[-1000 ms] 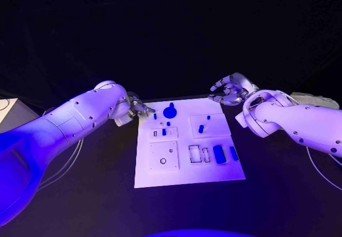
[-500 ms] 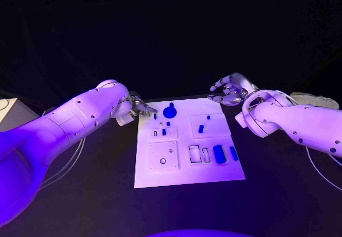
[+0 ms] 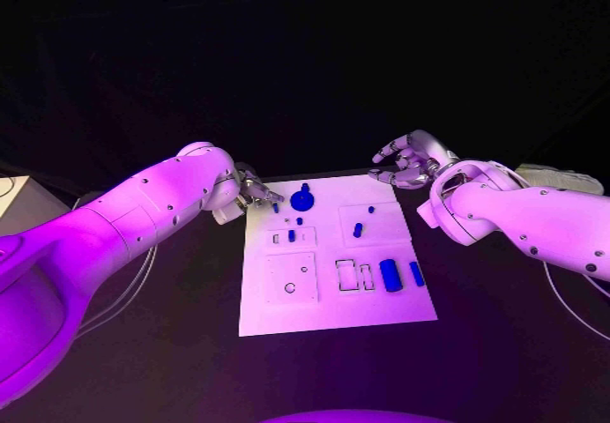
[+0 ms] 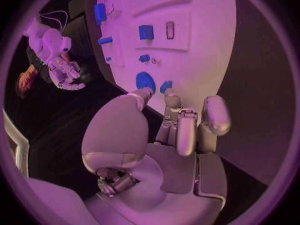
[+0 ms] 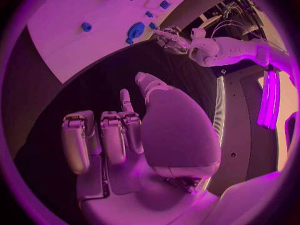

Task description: Assemble the parts on the task board

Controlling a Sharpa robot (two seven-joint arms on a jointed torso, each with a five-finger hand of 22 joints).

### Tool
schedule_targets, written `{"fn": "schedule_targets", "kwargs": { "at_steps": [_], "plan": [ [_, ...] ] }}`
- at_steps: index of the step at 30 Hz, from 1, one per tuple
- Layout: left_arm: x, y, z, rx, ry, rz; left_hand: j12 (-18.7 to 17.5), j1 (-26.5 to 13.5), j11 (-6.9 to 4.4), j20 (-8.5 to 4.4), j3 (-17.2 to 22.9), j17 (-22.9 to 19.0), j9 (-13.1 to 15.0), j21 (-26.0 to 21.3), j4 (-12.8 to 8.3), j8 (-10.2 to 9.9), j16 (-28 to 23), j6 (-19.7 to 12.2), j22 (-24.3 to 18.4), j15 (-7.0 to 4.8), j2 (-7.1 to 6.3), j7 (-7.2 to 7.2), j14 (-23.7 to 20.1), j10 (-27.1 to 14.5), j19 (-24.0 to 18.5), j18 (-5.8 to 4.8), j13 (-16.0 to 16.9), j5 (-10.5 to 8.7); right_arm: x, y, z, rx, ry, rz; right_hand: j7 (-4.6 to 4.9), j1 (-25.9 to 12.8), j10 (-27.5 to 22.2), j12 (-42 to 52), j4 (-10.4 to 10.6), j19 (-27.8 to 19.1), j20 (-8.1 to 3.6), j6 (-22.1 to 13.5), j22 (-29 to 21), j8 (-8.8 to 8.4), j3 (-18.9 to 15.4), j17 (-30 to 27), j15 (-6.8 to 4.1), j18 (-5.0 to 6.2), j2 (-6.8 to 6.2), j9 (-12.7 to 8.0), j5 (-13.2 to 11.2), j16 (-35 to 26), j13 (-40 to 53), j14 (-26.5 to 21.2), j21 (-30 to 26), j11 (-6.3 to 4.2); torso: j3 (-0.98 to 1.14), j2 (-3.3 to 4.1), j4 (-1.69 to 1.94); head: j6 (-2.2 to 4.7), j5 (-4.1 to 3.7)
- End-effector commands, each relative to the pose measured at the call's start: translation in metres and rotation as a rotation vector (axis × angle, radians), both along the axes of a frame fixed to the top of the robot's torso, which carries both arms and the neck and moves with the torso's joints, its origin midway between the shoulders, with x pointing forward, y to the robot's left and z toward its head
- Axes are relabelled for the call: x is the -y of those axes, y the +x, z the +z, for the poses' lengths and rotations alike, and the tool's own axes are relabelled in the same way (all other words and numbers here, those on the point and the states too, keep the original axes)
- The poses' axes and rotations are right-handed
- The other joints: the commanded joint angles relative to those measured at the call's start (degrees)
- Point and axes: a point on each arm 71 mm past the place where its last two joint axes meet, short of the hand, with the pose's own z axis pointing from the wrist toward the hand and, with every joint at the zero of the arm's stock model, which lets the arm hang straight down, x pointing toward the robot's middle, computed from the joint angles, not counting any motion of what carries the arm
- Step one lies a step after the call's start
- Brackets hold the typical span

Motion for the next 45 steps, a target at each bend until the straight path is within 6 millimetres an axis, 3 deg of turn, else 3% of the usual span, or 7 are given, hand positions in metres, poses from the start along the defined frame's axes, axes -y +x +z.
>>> {"fn": "schedule_targets", "kwargs": {
  "at_steps": [1,5,17,28,45],
  "plan": [
    [0.0041,0.0007,0.0019,0.006,-0.019,-0.007,-0.2,0.5,0.02,-0.10,0.4,6.7,-0.1,0.3,0.1,-0.3,0.3,-0.5,0.1,-0.16,0.01,-0.05,3.2,-0.3,0.3,-0.85,-0.1,0.24,-0.0018,-0.0002,0.0012,0.011,-0.007,0.007,0.05,-0.3,4.5,0.1,0.3,5.7,-0.13,-0.3,14.6,0.31,0.1,14.8,-0.18,-0.66,0.00,0.1,0.1,0.3,13.9,5.9,-0.1,0.02,0.04,0.08,-0.03,-0.14,-0.03],
    [0.0057,0.0009,0.0015,0.005,-0.019,-0.009,-0.2,0.6,0.04,-0.09,0.5,6.7,-0.1,0.3,0.1,-0.3,0.3,-0.5,0.1,-0.15,0.04,-0.03,3.2,-0.3,0.3,-0.85,-0.1,0.25,-0.0024,-0.0002,0.0014,0.011,-0.007,0.008,0.05,-0.3,4.5,0.1,0.3,5.7,-0.13,-0.3,14.6,0.31,0.1,14.8,-0.18,-0.66,0.00,0.1,0.1,0.3,13.9,5.9,-0.1,0.02,0.09,0.10,-0.10,-0.15,-0.10],
    [0.0033,0.0017,0.0005,0.002,-0.014,0.004,-0.1,1.2,0.04,-0.03,1.0,6.8,-0.2,0.4,0.0,-0.4,0.3,-0.1,0.3,-0.10,0.34,-0.07,3.3,-0.1,0.3,-0.88,0.1,0.24,-0.0024,0.0000,0.0016,0.011,-0.007,0.008,0.05,-0.3,4.5,0.1,0.3,5.7,-0.13,-0.3,14.6,0.31,0.1,14.8,-0.18,-0.66,0.00,0.1,0.1,0.3,13.9,5.9,-0.1,0.02,0.04,-0.03,0.11,-0.43,-0.33],
    [0.0016,0.0023,-0.0007,-0.005,-0.010,0.008,0.2,3.1,-0.25,-0.07,2.1,7.1,-0.1,0.6,-0.3,-0.2,0.5,0.6,0.8,-0.32,0.43,-0.41,3.4,0.3,0.6,-0.95,0.6,0.21,-0.0031,0.0000,0.0016,0.012,-0.007,0.009,0.05,-0.3,4.5,0.1,0.3,5.7,-0.13,-0.3,14.6,0.31,0.1,14.8,-0.18,-0.66,0.00,0.1,0.1,0.3,13.9,5.9,-0.1,0.02,0.01,0.05,-0.04,-0.42,-0.33],
    [0.0019,0.0025,-0.0023,-0.011,-0.007,0.003,0.3,3.2,-0.26,-0.10,2.1,7.3,-0.1,0.8,-0.2,-0.2,0.5,0.7,1.1,-0.35,0.14,-0.41,3.4,0.4,0.8,-1.01,0.7,0.04,-0.0034,-0.0004,0.0017,0.012,-0.006,0.011,0.05,-0.3,4.5,0.1,0.3,5.7,-0.13,-0.3,14.6,0.31,0.1,14.8,-0.18,-0.66,0.00,0.1,0.1,0.3,13.9,5.9,-0.1,0.02,0.04,0.04,0.03,-0.63,-0.26]
  ]
}}
